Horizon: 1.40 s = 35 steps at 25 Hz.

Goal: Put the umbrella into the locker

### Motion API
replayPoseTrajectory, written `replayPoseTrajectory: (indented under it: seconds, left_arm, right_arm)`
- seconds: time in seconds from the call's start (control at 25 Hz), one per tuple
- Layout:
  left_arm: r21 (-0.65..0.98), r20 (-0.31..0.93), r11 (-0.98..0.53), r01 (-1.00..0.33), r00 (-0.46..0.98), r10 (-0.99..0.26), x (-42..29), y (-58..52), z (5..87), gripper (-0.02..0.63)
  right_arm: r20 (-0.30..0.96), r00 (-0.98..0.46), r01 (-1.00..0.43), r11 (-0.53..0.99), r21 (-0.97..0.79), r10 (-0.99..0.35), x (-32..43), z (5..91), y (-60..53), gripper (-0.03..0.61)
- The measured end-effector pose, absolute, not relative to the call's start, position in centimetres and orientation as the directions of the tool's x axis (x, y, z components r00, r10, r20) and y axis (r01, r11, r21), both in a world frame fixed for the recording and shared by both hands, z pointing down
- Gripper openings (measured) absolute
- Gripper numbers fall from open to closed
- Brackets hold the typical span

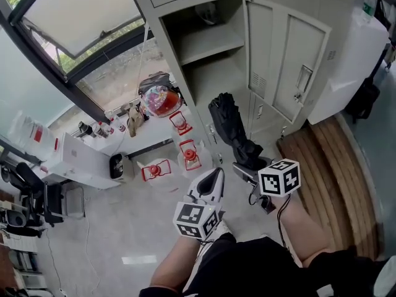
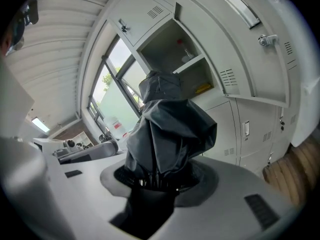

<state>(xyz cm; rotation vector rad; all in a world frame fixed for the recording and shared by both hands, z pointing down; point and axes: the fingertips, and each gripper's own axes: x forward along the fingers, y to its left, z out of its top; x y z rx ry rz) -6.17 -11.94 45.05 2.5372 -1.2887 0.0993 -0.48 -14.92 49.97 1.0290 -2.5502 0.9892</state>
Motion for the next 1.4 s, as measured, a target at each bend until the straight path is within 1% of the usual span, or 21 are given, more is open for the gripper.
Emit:
replayPoseTrajectory:
  seconds: [0.36, 0.64, 0.96, 1.4]
  left_arm:
    - [0.219, 0.167, -0.616, -0.757, 0.651, -0.74, -9.9, -14.7, 44.2, 0.015]
    - [0.212, 0.161, -0.658, -0.723, 0.69, -0.706, -11.6, -16.1, 44.2, 0.015]
    - [0.213, 0.16, -0.684, -0.698, 0.715, -0.68, -12.2, -17.4, 44.7, 0.015]
    - [0.206, 0.152, -0.68, -0.703, 0.71, -0.688, -11.7, -21.5, 45.2, 0.015]
  right_arm:
    - [0.431, -0.691, -0.719, 0.486, -0.498, -0.58, -4.2, 49.5, -17.9, 0.229]
    - [0.453, -0.648, -0.756, 0.448, -0.476, -0.612, -5.6, 49.8, -19.9, 0.229]
    - [0.468, -0.622, -0.777, 0.421, -0.468, -0.627, -6.2, 50.2, -21.7, 0.229]
    - [0.495, -0.613, -0.788, 0.437, -0.433, -0.616, -5.8, 50.7, -26.9, 0.229]
